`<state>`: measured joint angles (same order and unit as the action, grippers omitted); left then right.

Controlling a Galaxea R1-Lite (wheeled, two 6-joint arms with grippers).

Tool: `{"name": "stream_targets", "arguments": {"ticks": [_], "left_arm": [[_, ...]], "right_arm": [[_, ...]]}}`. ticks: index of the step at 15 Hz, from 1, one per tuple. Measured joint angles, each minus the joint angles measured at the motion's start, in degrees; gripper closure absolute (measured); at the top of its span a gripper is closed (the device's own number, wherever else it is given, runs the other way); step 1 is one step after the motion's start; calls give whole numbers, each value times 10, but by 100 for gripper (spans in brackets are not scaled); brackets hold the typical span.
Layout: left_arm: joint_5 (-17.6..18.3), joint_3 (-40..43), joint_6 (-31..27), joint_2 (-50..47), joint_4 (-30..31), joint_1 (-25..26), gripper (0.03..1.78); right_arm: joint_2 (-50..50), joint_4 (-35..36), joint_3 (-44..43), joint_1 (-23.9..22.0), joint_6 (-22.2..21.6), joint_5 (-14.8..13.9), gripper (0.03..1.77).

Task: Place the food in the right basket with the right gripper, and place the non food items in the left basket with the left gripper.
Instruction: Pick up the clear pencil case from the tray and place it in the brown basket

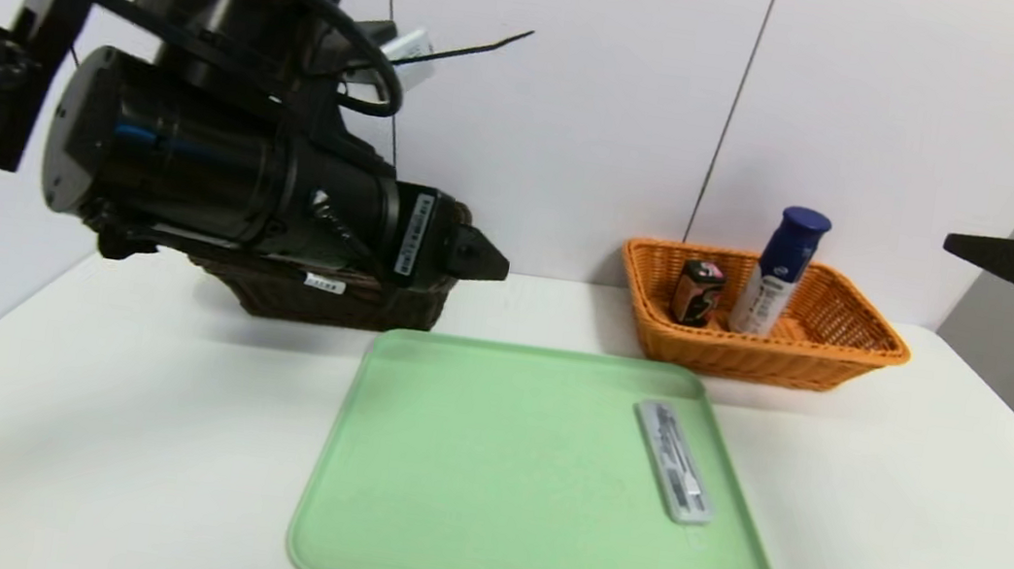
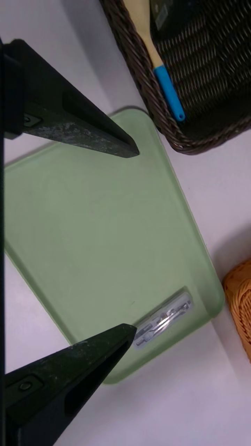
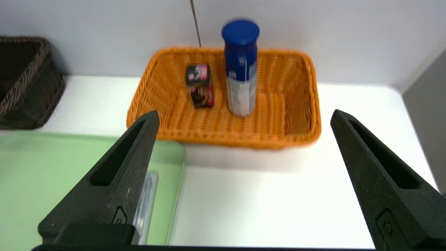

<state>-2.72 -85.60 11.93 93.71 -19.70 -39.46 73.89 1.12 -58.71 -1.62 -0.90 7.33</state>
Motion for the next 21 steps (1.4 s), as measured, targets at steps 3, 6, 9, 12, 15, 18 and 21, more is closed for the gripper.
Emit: {"name": "stream_targets", "arguments": {"ticks": [3, 6, 9, 12, 15, 18, 21], "left_arm": [[18, -56, -24, 57, 0, -20, 12], [21, -137, -34, 126, -8, -50, 12], [13, -223, -26, 201, -40, -86, 12], [-7, -265, -5, 256, -56, -123, 12], [-34, -271, 21, 297, -56, -135, 12], [-38, -272, 62, 329, -55, -144, 12], [-54, -273, 98, 358, -38, -148, 12]], "right_arm": [[-27, -41, 1, -4, -5, 0, 11], [-37, -40, 1, -15, -7, 0, 11], [-41, -36, 9, -18, -7, 5, 11], [-46, -33, 26, -18, -10, 11, 11], [-53, -33, 47, -16, -17, 11, 11], [-62, -32, 65, -15, -19, 11, 11], [-70, -31, 74, -14, -20, 11, 11]]}}
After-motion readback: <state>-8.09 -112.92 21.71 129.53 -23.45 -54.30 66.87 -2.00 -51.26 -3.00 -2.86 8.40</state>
